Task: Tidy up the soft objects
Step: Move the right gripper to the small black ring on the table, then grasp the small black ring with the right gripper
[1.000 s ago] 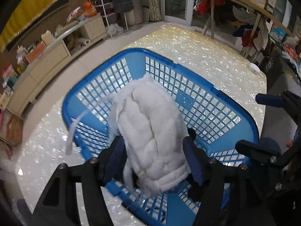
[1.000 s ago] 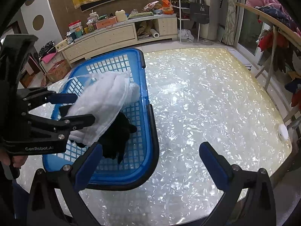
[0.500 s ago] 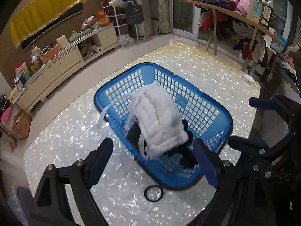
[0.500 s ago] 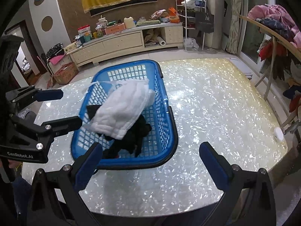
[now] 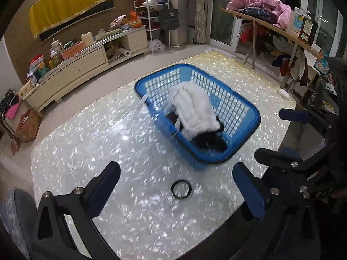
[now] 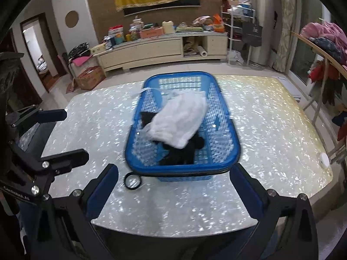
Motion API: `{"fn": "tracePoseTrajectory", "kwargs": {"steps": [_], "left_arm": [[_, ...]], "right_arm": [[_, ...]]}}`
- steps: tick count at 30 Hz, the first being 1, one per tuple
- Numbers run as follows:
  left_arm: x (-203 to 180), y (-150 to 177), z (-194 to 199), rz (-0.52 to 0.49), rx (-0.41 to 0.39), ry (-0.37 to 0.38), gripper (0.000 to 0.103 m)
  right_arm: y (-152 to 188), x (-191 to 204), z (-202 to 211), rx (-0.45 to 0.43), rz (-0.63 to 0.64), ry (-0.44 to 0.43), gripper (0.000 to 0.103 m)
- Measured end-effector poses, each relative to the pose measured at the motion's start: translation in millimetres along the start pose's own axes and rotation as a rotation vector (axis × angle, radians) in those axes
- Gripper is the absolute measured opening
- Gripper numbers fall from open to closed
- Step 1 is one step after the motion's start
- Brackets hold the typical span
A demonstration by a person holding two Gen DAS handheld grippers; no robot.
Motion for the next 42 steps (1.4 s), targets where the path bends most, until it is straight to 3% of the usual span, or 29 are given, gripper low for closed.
{"fn": "tracePoseTrajectory", "kwargs": {"steps": [6, 14, 20, 22, 26, 31, 33, 38, 42], "left_arm": [[28.4, 45.5, 10.6, 0.036, 0.026, -0.056, 0.103], [64.0, 106.6, -3.1, 0.135, 0.087, -0.088, 0.103], [86.7, 138.8, -20.1, 0.197, 0.142, -0.101, 0.103], [92.4, 144.2, -25.8, 0.212, 0.152, -0.105, 0.103], [100.4, 150.7, -40.0, 0.24, 0.172, -0.092, 0.103], [111.4, 154.6, -65.8, 0.253, 0.206, -0.129, 0.103], [112.5, 154.5, -76.1, 0.262, 0.215, -0.118, 0.103], [114.8, 152.3, -95.5, 0.268, 0.223, -0.086, 0.103], [116.3, 151.2, -106.8, 0.265, 0.236, -0.077, 0.103]], "right_arm": [[10.9, 39.2, -20.3, 0.045, 0.06, -0.05, 0.103], [29.8, 81.3, -59.3, 0.137, 0.113, -0.123, 0.103], [40.9, 107.9, -86.0, 0.216, 0.173, -0.154, 0.094], [43.9, 113.0, -96.8, 0.243, 0.189, -0.158, 0.094], [49.2, 117.7, -119.3, 0.299, 0.197, -0.171, 0.079], [54.4, 125.6, -142.1, 0.346, 0.198, -0.181, 0.079], [54.1, 124.5, -152.2, 0.367, 0.19, -0.187, 0.071], [55.9, 124.0, -167.5, 0.404, 0.183, -0.197, 0.065], [55.7, 126.7, -178.5, 0.424, 0.185, -0.199, 0.047]]}}
Point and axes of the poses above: each gripper's, at about its wrist camera, not at the fingertips, and z roughly against the way its jaws point, x to its left, y to its underside, the point moved 10 cm from there along -z, roughly the way its jaws point, and after that the axes turned 8 degrees about x, right-handed, at the moved point
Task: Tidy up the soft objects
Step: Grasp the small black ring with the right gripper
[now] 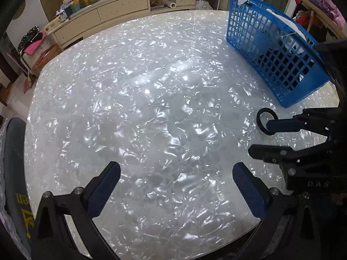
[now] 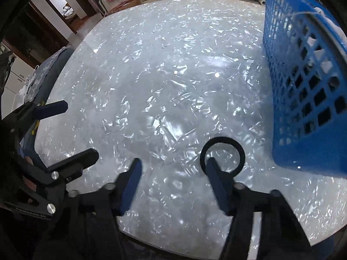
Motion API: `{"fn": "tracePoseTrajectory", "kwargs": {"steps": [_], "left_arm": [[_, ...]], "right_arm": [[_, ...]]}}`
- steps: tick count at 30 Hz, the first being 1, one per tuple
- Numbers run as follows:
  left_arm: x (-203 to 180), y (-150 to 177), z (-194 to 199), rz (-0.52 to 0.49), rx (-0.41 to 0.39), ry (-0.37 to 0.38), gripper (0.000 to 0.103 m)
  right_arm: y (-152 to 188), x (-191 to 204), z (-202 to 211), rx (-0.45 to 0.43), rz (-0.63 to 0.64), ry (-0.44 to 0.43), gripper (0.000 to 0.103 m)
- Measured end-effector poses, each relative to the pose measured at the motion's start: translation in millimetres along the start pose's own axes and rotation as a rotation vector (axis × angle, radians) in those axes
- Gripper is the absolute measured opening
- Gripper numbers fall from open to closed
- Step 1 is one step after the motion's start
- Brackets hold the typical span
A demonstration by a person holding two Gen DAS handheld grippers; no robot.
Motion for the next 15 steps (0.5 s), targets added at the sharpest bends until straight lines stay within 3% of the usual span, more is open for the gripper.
{"fn": "tracePoseTrajectory", "kwargs": {"steps": [7, 12, 15], "left_arm": [[-2.7, -3.7, -4.6, -0.011, 0.003, 0.001, 0.103], [-2.3, -7.5, -7.2, -0.009, 0.003, -0.001, 0.103], [-1.6, -5.6, -8.6, -0.006, 0.008, -0.002, 0.103]], "right_arm": [[-5.0, -6.3, -6.4, 0.013, 0.009, 0.043, 0.036], [-4.2, -8.3, -8.6, 0.003, 0.029, 0.088, 0.01], [-4.0, -7.5, -12.8, 0.001, 0.042, 0.115, 0.004]]}}
Point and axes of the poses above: each gripper's, at about its wrist camera, not at the fingertips, and z roughly against the way its jaws point, x to its left, y to its underside, the point moved 10 cm from there along -z, roughly the way its jaws point, and after that the axes turned 8 degrees about x, right-handed, at the moved point
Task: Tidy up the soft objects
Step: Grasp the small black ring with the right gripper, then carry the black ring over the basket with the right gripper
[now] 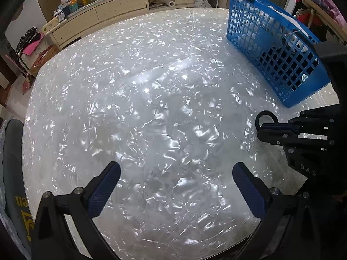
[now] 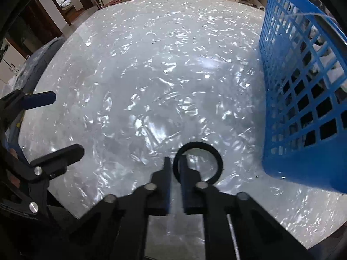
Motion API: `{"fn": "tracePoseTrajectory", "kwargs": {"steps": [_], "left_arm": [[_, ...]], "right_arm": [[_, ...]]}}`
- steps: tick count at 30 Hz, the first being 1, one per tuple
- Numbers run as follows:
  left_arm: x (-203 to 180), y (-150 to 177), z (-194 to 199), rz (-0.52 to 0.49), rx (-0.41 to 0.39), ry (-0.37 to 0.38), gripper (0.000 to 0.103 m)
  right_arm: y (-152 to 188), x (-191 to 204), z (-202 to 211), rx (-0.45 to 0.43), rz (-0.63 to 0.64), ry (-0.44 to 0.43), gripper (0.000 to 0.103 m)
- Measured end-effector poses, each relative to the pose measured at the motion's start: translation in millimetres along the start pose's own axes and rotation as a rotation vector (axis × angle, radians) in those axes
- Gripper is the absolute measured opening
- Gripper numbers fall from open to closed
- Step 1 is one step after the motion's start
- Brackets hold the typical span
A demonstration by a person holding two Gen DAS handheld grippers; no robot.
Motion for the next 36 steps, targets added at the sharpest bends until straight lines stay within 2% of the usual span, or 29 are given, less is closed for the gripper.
{"fn": "tracePoseTrajectory", "kwargs": {"steps": [4, 8, 17, 22, 30, 36], "left_arm": [[-2.4, 3.3, 8.0, -0.001, -0.012, -0.003, 0.103], [-6.5, 3.9, 23.7, -0.003, -0.038, -0.009, 0.103], [-21.3, 0.1, 85.8, 0.006, -0.147, 0.005, 0.103], [-39.1, -7.1, 123.8, -0.025, -0.223, -0.008, 0.103], [-69.3, -37.5, 167.2, -0.054, -0.318, -0.014, 0.103], [-97.7, -69.4, 181.1, -0.117, -0.364, -0.013, 0.103]], "right_arm": [[5.3, -0.1, 1.0, 0.011, 0.003, -0.004, 0.004], [9.5, 0.7, 21.4, -0.022, 0.007, -0.003, 0.004], [18.8, 16.1, 94.3, -0.165, 0.053, 0.003, 0.004], [23.3, 13.0, 138.3, -0.252, 0.052, 0.014, 0.004], [21.4, -16.2, 194.2, -0.365, 0.026, 0.039, 0.004], [11.8, -43.7, 209.0, -0.411, -0.012, 0.066, 0.004]]}}
Point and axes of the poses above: each gripper's, at about its wrist camera, not at the fingertips, and z roughly against the way its jaws point, x to its left, y to its underside, the point moved 10 cm from there along -z, roughly the way its jaws point, and after that the axes turned 8 degrees about x, right-handed, at the moved point
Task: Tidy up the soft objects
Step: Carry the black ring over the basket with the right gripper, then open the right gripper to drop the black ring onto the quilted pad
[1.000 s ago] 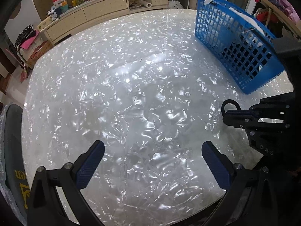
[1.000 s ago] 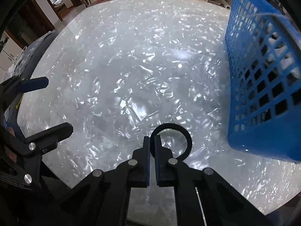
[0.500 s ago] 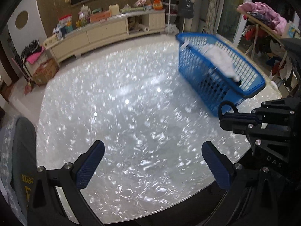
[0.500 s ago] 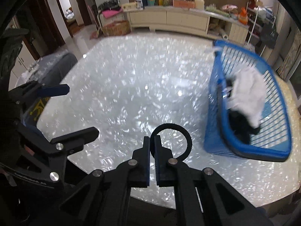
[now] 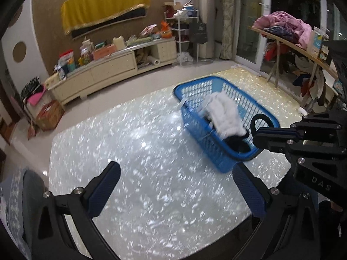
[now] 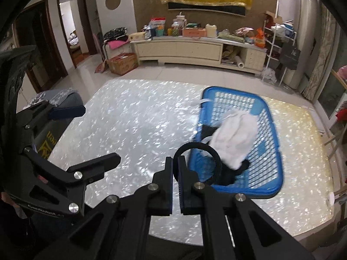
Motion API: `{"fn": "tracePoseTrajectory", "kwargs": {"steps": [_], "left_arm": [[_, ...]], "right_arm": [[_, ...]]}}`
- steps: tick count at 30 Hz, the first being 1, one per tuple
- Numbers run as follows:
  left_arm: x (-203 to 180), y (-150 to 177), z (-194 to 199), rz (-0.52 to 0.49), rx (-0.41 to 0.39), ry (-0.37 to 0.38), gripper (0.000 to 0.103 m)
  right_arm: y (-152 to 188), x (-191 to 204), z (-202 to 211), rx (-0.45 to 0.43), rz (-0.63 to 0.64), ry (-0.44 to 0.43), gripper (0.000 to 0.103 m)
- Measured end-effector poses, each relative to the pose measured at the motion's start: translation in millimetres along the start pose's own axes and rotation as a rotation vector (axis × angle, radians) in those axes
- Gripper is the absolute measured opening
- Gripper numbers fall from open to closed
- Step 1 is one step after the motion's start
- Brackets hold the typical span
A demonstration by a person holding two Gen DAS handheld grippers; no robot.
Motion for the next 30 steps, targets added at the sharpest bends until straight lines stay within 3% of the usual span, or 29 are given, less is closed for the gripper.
{"fn": "tracePoseTrajectory", "kwargs": {"steps": [10, 18, 30], "left_arm": [[-17.2, -50.2, -32.4, -0.036, 0.005, 0.046, 0.103], [-14.9, -75.1, -80.6, -0.026, 0.054, 0.074, 0.103], [-7.4, -73.5, -137.0, -0.016, 0.134, 0.081, 0.103]], "right_arm": [[-15.4, -47.5, 0.6, -0.018, -0.056, 0.03, 0.004], [-26.5, -72.1, -33.1, 0.026, -0.107, -0.008, 0.004], [-26.5, -82.5, -97.0, 0.159, -0.136, -0.043, 0.004]]}}
Point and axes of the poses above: each gripper's, at about its wrist camera, not at the fingertips, and z roughly against the way its jaws point, x to its left, y to its underside, the point moved 10 cm from there along -z, roughly the way its jaws point, and after that the axes turned 8 degrees about x, right-handed, at the moved point
